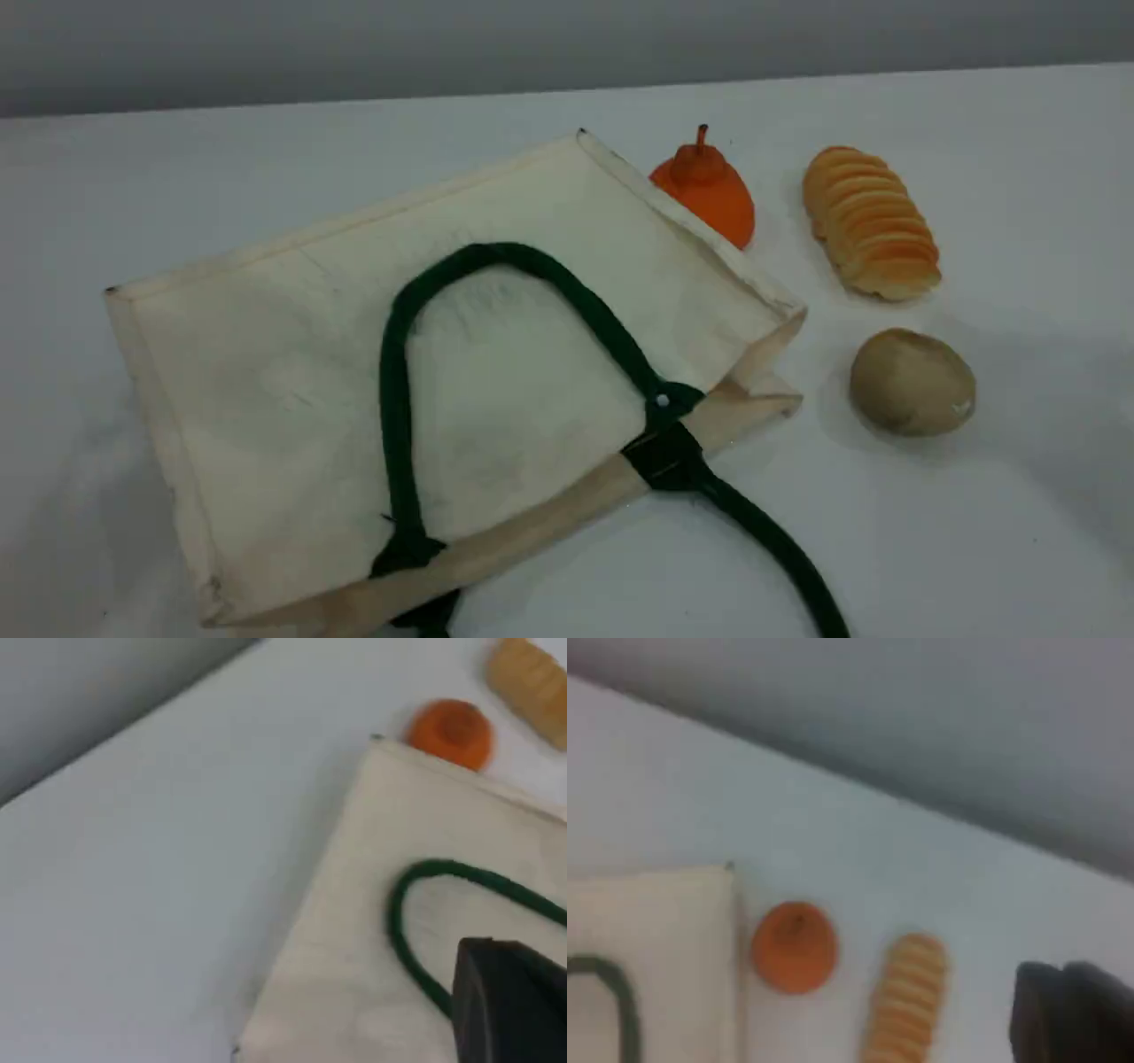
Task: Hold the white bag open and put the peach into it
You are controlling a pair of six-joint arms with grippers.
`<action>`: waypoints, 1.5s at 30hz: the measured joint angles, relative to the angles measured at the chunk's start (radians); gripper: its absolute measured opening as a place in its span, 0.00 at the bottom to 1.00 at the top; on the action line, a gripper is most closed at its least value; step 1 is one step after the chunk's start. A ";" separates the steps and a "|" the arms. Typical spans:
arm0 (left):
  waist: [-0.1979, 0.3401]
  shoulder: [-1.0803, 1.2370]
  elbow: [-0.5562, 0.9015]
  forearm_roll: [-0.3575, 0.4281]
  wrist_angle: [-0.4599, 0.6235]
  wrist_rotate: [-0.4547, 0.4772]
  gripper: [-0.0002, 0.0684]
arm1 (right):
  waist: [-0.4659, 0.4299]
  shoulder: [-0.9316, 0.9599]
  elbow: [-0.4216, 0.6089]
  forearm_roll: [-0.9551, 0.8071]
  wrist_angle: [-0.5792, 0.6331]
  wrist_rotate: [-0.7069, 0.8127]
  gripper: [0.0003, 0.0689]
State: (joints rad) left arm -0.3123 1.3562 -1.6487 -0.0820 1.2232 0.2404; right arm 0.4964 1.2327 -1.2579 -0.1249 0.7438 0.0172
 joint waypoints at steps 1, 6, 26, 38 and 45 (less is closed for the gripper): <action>0.000 -0.028 0.000 0.038 0.001 -0.045 0.02 | 0.000 -0.018 -0.019 -0.026 0.027 0.013 0.01; 0.000 -0.167 0.000 0.216 0.002 -0.220 0.02 | 0.000 -0.133 -0.074 -0.163 0.178 0.072 0.01; 0.000 -0.795 0.439 -0.029 -0.001 -0.064 0.02 | 0.001 -0.674 0.008 0.175 0.479 -0.139 0.01; 0.000 -1.167 0.875 -0.071 -0.002 -0.065 0.02 | 0.001 -1.080 0.492 0.284 0.409 -0.211 0.01; 0.000 -1.207 1.047 -0.111 -0.100 -0.065 0.02 | 0.001 -1.234 0.716 0.284 0.335 -0.223 0.01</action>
State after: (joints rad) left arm -0.3123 0.1494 -0.6022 -0.1926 1.1236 0.1749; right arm 0.4976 -0.0011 -0.5420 0.1594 1.0783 -0.2055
